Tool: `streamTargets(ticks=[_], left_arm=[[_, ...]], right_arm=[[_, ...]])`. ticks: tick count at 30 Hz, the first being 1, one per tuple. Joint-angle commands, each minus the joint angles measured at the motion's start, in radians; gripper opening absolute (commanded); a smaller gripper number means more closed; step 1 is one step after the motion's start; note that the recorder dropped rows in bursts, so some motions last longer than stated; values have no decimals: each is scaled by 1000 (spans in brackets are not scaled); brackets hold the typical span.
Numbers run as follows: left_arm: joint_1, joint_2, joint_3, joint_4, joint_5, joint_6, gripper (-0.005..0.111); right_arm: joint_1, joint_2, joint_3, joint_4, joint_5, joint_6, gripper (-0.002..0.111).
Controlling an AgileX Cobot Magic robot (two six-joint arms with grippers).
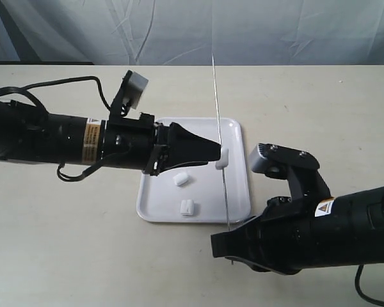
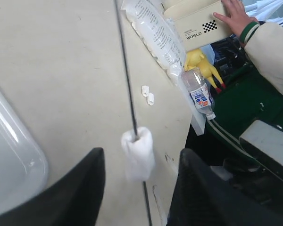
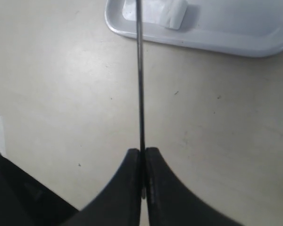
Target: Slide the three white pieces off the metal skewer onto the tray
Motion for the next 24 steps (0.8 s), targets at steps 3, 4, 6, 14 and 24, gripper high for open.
streamTargets(ticks=[3, 4, 6, 14, 24], left_arm=[[-29, -7, -4, -25, 20, -2, 47], [-32, -7, -4, -25, 17, -2, 47], [-39, -7, -4, -29, 17, -2, 47], [-41, -7, -4, -42, 1, -2, 47], [-41, -7, -4, -38, 1, -4, 44]], right_arm=[[0, -11, 2, 0, 20, -29, -1], [0, -13, 2, 0, 20, -31, -1], [0, -19, 2, 0, 20, -31, -1], [0, -22, 2, 41, 24, -66, -1], [0, -22, 2, 128, 24, -156, -1]])
